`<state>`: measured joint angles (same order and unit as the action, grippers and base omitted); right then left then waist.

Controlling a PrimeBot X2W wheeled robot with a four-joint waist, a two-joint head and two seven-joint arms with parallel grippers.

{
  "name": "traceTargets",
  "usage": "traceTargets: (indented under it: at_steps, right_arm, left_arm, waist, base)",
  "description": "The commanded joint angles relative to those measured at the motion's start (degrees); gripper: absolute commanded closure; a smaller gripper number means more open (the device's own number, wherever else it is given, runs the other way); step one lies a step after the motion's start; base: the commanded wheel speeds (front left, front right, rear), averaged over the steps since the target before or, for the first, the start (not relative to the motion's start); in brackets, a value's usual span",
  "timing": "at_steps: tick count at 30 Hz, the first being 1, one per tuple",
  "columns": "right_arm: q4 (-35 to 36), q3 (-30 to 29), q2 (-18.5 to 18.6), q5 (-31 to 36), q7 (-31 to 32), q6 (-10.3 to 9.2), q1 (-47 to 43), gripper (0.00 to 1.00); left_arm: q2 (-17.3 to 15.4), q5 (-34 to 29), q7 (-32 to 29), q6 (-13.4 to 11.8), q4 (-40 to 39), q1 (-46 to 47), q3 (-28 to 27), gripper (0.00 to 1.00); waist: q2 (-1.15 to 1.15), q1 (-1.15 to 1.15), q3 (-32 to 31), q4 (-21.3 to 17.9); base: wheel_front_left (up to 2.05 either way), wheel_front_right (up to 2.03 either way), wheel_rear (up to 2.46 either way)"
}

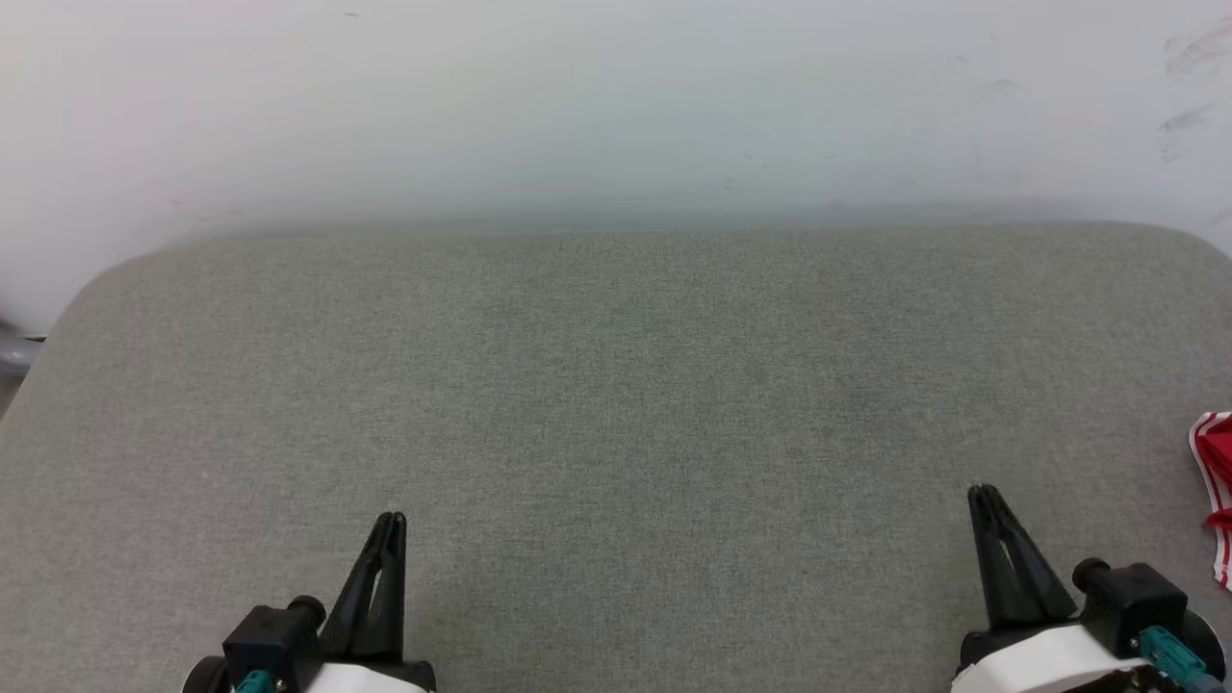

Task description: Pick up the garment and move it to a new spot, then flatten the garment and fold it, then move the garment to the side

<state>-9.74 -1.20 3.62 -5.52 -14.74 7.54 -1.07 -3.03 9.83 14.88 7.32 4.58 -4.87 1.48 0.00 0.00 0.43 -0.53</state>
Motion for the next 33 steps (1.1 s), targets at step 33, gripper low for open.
traceTargets:
  at_steps: [33]
  right_arm:
    - [-1.45,-2.28,-0.31,-36.26,8.86,-0.03,3.47,1.00]
  left_arm:
    - [-1.44,36.08,-7.31,0.08,3.70,4.95,-1.45,1.00]
  waist:
    - [0.00,0.00,-0.07,0.15]
  base:
    - [0.00,0.00,0.00]
